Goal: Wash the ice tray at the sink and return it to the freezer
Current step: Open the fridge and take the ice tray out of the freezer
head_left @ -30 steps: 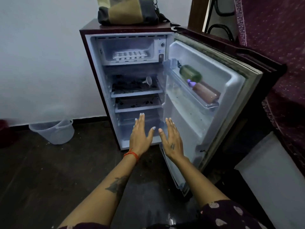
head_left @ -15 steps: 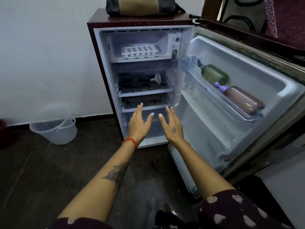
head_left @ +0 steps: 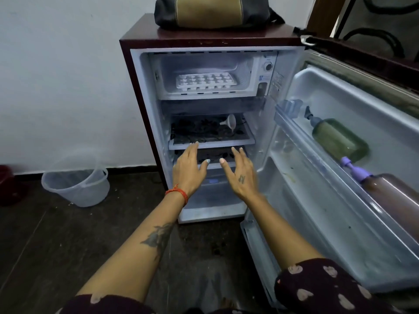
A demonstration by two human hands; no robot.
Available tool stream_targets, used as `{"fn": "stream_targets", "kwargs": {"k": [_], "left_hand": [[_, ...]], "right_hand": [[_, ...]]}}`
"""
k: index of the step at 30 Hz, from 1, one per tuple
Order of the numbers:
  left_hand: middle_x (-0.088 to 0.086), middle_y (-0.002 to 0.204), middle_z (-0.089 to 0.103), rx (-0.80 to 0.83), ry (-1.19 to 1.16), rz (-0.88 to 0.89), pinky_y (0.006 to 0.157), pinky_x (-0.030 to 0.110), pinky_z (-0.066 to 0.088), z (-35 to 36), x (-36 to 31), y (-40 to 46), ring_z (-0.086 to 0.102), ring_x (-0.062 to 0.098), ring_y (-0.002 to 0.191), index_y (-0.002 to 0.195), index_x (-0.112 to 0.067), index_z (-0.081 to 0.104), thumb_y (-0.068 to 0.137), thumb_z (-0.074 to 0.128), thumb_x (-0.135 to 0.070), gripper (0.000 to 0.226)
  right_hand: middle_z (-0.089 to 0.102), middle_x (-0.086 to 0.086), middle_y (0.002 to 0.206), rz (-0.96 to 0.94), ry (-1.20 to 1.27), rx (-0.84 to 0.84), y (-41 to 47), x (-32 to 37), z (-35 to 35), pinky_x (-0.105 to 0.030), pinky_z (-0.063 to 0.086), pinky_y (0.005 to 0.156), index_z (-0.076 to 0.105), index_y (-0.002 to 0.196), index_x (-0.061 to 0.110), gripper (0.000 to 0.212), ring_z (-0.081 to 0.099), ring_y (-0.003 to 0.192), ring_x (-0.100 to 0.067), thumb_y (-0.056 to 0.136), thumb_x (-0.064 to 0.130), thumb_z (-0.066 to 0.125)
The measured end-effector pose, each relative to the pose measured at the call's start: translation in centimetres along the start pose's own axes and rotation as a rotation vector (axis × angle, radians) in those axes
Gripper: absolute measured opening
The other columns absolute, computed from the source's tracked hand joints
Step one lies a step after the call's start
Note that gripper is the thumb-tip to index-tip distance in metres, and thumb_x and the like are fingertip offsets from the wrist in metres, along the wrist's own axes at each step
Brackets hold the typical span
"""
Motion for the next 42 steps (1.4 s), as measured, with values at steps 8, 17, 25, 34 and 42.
{"fn": "stream_targets", "kwargs": {"k": [8, 17, 25, 34, 42], "left_hand": [[0.008, 0.156, 0.024, 0.024, 0.134, 0.021, 0.110, 0.042, 0.029, 0.8, 2.1, 7.0, 0.028, 0.027, 0.141, 0.148, -0.014, 0.028, 0.094, 0.052, -0.034, 0.062], [0.013, 0.156, 0.022, 0.072, 0.070, 0.034, 0.115, 0.042, 0.025, 1.3, 4.9, 16.5, 0.025, 0.033, 0.142, 0.148, -0.011, 0.026, 0.093, 0.054, -0.034, 0.065], [0.018, 0.154, 0.024, 0.002, -0.029, 0.079, 0.114, 0.038, 0.025, -0.1, 5.0, 23.6, 0.027, 0.032, 0.141, 0.145, -0.007, 0.031, 0.091, 0.058, -0.029, 0.065], [0.018, 0.154, 0.024, -0.089, -0.143, -0.001, 0.114, 0.032, 0.024, -0.3, 6.4, 29.4, 0.026, 0.031, 0.141, 0.146, -0.005, 0.027, 0.093, 0.057, -0.028, 0.066], [0.016, 0.140, 0.049, -0.202, -0.362, -0.233, 0.097, 0.020, 0.033, -0.9, 8.4, 32.6, 0.046, 0.029, 0.129, 0.139, 0.000, 0.037, 0.092, 0.057, -0.025, 0.057]], "right_hand": [[0.014, -0.005, 0.158, -0.012, -0.023, 0.024, 7.3, 0.9, 2.0, -0.043, 0.021, 0.114, 0.024, 0.148, 0.023, 0.065, 0.015, 0.144, -0.025, 0.094, 0.056, 0.037], [0.017, -0.007, 0.157, 0.029, -0.033, -0.043, 15.8, 1.5, 2.6, -0.043, 0.023, 0.112, 0.028, 0.147, 0.021, 0.065, 0.018, 0.143, -0.027, 0.093, 0.054, 0.040], [0.019, -0.012, 0.156, 0.000, -0.035, -0.102, 23.1, 3.6, 2.4, -0.044, 0.022, 0.113, 0.028, 0.147, 0.018, 0.065, 0.019, 0.142, -0.031, 0.094, 0.053, 0.040], [0.023, -0.017, 0.154, -0.050, 0.023, -0.190, 30.8, 3.9, 1.0, -0.041, 0.025, 0.114, 0.031, 0.145, 0.011, 0.061, 0.023, 0.140, -0.032, 0.096, 0.046, 0.042], [0.020, -0.019, 0.154, 0.077, 0.042, -0.259, 36.0, 1.5, 0.3, -0.028, 0.015, 0.114, 0.027, 0.146, 0.003, 0.055, 0.020, 0.143, -0.030, 0.101, 0.033, 0.036]]}}
Point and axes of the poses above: each hand's wrist, its own y-axis towards the middle knuckle, its own z-axis out of the palm, x = y × z, the point moved 9 cm from there along y, towards the middle knuckle
